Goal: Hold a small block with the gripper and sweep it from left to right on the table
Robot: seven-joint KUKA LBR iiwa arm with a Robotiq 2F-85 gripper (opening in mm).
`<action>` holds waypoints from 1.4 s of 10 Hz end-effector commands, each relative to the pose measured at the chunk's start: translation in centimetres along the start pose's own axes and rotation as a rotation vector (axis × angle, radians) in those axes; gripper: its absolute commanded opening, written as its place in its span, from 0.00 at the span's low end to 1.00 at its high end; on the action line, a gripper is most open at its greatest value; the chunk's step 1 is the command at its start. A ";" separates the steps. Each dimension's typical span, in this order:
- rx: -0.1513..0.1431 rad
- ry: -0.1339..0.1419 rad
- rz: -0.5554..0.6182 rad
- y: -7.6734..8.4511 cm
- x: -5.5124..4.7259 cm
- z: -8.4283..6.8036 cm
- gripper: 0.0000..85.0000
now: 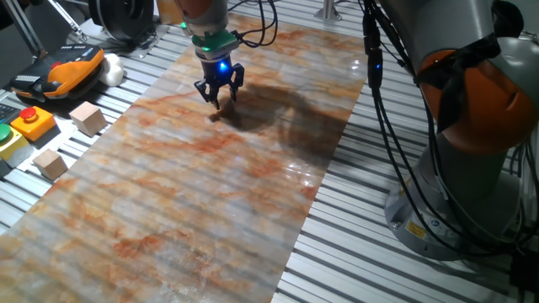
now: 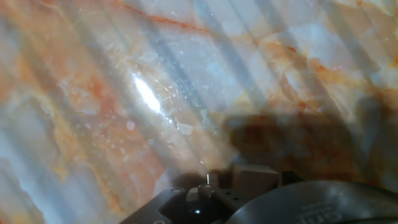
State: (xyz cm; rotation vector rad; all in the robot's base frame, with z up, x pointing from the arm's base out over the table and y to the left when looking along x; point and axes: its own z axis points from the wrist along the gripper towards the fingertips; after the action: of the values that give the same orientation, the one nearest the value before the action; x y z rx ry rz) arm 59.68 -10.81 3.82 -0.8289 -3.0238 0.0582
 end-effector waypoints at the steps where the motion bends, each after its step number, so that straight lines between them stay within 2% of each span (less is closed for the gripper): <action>1: -0.002 0.001 0.000 0.0 0.0 0.0 0.60; 3: -0.006 0.002 -0.002 0.0 0.0 0.0 0.60; 4: -0.006 0.002 -0.003 0.1 0.1 0.1 0.40; 7: -0.008 0.003 -0.019 0.1 0.0 0.1 0.40; 8: -0.008 0.003 -0.037 0.1 0.0 0.1 0.20; 9: -0.009 0.009 -0.054 0.0 0.0 0.1 0.20; 10: -0.009 0.016 -0.071 0.0 0.0 0.1 0.00; 12: -0.013 0.026 -0.089 0.0 0.0 0.0 0.00; 14: -0.010 0.022 -0.088 0.1 0.1 0.1 0.00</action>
State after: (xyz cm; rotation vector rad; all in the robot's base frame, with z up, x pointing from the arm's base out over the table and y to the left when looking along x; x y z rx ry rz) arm 59.66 -10.73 3.77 -0.6906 -3.0379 0.0332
